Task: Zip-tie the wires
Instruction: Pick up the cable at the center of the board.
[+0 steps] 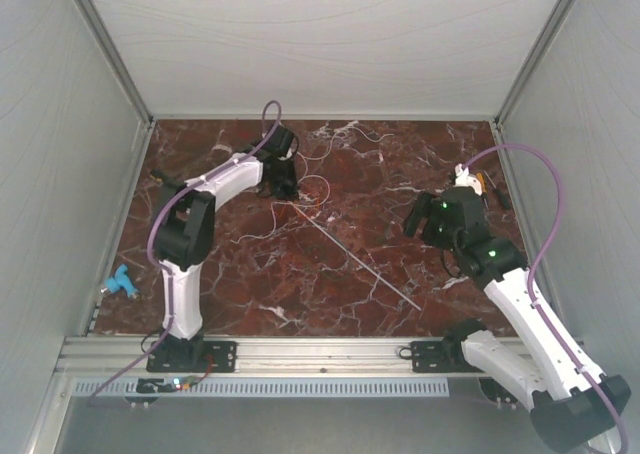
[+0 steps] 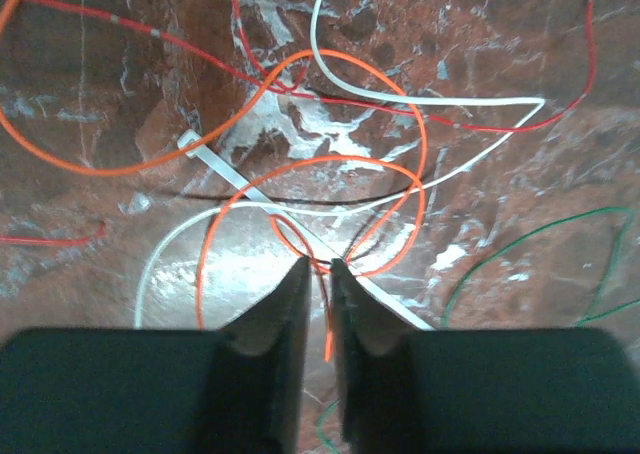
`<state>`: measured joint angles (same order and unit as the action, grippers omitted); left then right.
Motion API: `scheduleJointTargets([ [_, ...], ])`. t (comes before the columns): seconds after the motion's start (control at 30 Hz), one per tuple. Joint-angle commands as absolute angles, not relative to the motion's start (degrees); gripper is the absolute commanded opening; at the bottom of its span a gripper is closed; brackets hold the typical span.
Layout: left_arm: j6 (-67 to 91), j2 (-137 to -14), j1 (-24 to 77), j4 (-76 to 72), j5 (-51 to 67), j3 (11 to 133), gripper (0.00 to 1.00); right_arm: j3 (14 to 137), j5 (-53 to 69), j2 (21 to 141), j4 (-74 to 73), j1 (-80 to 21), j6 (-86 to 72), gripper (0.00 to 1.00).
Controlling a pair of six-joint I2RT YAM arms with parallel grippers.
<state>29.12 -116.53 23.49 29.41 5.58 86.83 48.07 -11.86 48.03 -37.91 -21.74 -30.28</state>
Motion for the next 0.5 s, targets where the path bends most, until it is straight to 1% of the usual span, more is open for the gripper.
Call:
scheduleJointTargets([
  [0.0,28.78,-117.51,23.86,28.45,5.77,89.82,0.0,48.13,-11.5,47.29,-38.88,-20.86,-29.29,0.76],
  [0.17,29.86,-114.07,24.08,29.28,2.95,89.99,0.0,48.39,-11.38,47.32,-38.68,-20.47,-29.42,0.76],
  [0.3,31.91,-106.45,24.08,28.92,-1.08,90.0,0.0,49.05,-11.39,47.29,-38.3,-20.39,-28.65,0.76],
  [0.47,31.58,-97.33,24.08,27.04,-2.13,92.3,0.0,50.43,-10.48,47.06,-36.25,-20.39,-25.46,0.77],
])
